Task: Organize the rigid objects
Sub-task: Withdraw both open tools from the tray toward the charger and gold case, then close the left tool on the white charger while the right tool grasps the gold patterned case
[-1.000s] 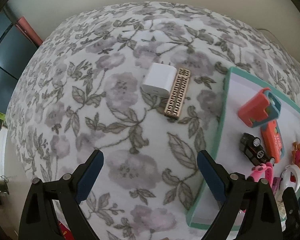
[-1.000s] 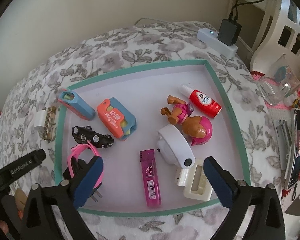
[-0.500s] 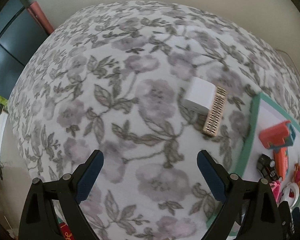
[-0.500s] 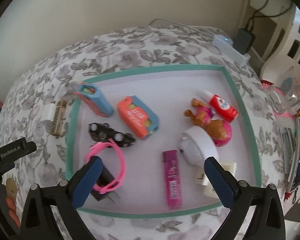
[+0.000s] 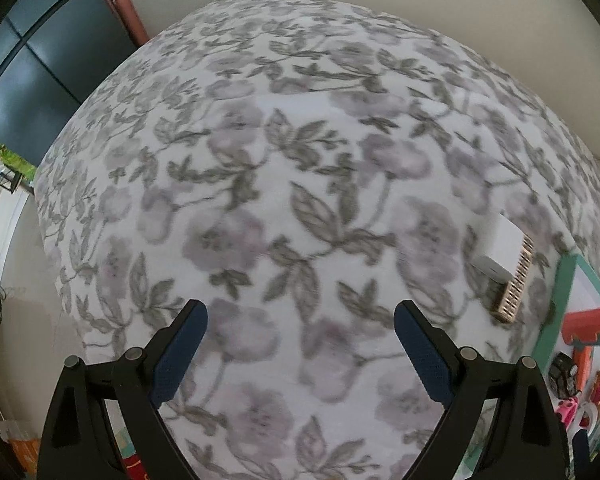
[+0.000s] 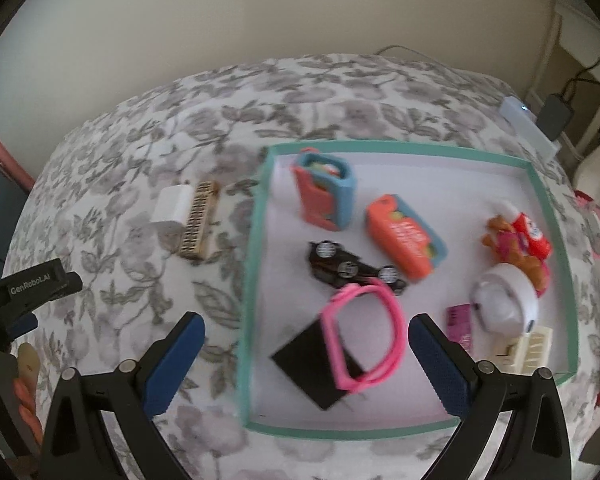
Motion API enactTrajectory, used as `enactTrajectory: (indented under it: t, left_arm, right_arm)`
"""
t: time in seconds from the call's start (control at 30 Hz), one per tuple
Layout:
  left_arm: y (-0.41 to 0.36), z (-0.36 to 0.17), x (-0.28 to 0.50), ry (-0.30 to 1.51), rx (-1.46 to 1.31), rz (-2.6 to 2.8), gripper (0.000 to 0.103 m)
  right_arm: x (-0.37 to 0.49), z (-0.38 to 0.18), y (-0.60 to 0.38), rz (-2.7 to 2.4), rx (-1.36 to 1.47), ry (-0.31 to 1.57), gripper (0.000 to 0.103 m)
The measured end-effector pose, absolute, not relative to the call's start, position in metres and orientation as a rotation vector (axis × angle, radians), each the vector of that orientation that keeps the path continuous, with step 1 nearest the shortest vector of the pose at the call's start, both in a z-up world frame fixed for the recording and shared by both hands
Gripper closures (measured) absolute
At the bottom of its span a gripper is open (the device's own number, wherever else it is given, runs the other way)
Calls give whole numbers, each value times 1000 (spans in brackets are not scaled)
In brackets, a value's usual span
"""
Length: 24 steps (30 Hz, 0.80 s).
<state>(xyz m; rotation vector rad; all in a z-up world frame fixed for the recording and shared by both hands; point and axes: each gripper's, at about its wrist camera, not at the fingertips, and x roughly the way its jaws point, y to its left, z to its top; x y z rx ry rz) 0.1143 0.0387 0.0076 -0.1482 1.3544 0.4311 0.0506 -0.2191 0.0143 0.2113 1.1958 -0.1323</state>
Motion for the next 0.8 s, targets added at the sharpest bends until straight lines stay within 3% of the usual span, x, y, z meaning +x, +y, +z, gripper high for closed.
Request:
enactTrajectory:
  t: [0.27, 0.8]
  left_arm:
    - [59, -2, 120, 1378, -211, 438, 8]
    - [24, -13, 175, 1332, -149, 267, 8]
  right_arm:
    - [62, 11, -197, -94, 142, 1198, 0]
    - [120, 15, -181, -43, 126, 1134, 1]
